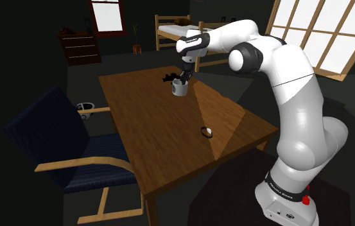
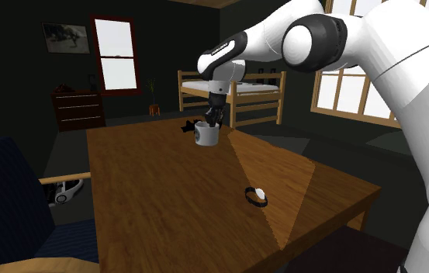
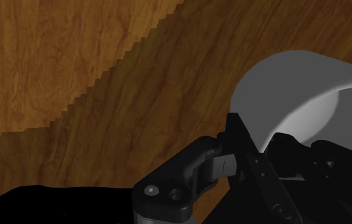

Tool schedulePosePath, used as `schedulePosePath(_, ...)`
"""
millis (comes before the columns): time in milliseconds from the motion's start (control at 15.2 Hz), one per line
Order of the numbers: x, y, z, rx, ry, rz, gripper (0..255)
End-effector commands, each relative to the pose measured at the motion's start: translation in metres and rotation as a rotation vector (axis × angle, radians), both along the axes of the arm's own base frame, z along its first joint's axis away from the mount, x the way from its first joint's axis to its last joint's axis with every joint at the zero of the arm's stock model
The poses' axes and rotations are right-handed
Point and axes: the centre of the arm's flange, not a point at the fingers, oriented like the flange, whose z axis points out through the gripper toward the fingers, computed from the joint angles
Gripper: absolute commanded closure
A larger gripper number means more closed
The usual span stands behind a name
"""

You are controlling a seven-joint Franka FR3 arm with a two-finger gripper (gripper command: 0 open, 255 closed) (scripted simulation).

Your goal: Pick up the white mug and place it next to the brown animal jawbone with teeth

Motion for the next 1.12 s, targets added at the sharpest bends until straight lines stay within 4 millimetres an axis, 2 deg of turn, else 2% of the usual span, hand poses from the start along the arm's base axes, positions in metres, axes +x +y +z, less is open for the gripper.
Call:
schedulePosePath(0,-0.001,0.001,-0.010,0.000,0.000,0.000,255)
schedulePosePath(132,-0.001,0.001,-0.021,0.000,0.000,0.000,255)
schedulePosePath(660,-0.001,0.001,-0.022,0.000,0.000,0.000,255)
schedulePosePath(726,-0.001,0.001,-0.022,0.000,0.000,0.000,0)
schedulePosePath(1056,-0.001,0.001,-0.022,0.000,0.000,0.000,0)
